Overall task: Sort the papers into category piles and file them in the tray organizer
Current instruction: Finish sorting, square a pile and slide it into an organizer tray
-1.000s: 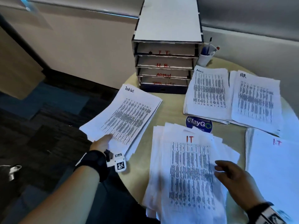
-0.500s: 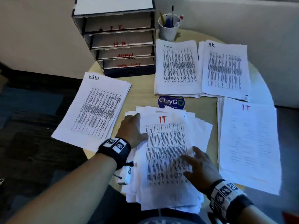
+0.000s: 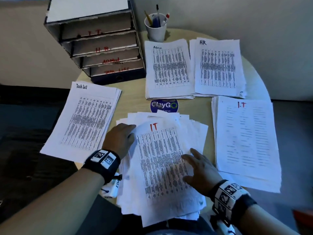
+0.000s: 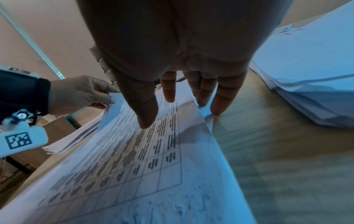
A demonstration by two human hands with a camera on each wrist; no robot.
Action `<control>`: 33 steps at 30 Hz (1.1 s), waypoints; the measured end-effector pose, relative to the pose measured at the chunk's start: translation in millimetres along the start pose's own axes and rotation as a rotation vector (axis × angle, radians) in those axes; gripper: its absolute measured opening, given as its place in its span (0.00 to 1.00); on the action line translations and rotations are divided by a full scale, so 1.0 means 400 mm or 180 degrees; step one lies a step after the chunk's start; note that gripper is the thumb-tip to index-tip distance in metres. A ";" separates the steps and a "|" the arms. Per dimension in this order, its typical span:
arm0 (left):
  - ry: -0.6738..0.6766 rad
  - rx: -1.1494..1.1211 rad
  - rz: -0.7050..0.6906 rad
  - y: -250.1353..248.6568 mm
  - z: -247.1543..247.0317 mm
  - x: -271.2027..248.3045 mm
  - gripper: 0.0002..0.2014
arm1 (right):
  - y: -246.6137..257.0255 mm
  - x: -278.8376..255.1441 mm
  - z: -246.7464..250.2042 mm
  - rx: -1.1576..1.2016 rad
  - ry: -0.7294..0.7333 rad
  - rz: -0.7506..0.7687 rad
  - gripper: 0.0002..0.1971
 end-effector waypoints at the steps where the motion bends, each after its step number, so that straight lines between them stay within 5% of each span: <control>1: -0.0094 -0.0032 -0.0049 -0.003 0.016 -0.006 0.20 | -0.004 0.002 -0.002 0.0024 -0.0011 0.0005 0.39; 4: -0.0449 -0.0370 -0.0119 -0.002 0.051 -0.019 0.16 | -0.019 0.007 -0.009 0.0176 0.0025 0.0009 0.44; 6: -0.0331 -0.1136 0.0219 -0.016 0.073 -0.032 0.08 | -0.036 0.012 0.003 0.0632 -0.0097 -0.0139 0.48; 10: 0.0126 -0.2195 0.0225 -0.084 0.118 -0.082 0.05 | -0.089 0.039 0.086 0.1620 -0.1164 -0.0749 0.53; 12: 0.0481 -0.2720 0.0438 -0.094 0.107 -0.100 0.04 | -0.102 0.054 0.114 0.2143 -0.1421 -0.0833 0.49; 14: 0.0803 -0.3169 0.0843 -0.088 0.077 -0.096 0.05 | -0.100 0.070 0.119 0.2784 -0.1226 -0.0844 0.34; 16: 0.0795 -0.2915 0.0972 -0.061 0.037 -0.062 0.10 | -0.093 0.077 0.112 0.3253 -0.0924 -0.0815 0.17; 18: 0.0615 -0.1787 0.0813 -0.019 -0.004 -0.005 0.13 | -0.087 0.071 0.107 0.3378 -0.0822 -0.0711 0.08; 23: 0.1144 0.0526 0.0204 -0.027 -0.095 0.056 0.37 | -0.089 0.046 0.091 0.3199 -0.0813 -0.0597 0.11; 28: 0.0887 0.0209 0.0476 -0.021 -0.099 0.065 0.30 | -0.097 0.053 0.096 0.3022 -0.1138 -0.0519 0.12; 33: 0.0516 -0.0218 0.0937 0.027 -0.075 0.021 0.36 | -0.094 0.066 0.088 0.3001 -0.1085 -0.0612 0.13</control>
Point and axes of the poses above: each hand's wrist, its own x-axis towards the middle knuckle, its own z-axis out of the back of the hand, y = z × x, the point moved 7 cm from there along x, towards the middle knuckle, and after that the axes turned 13 degrees about -y, right-handed, at the moved point
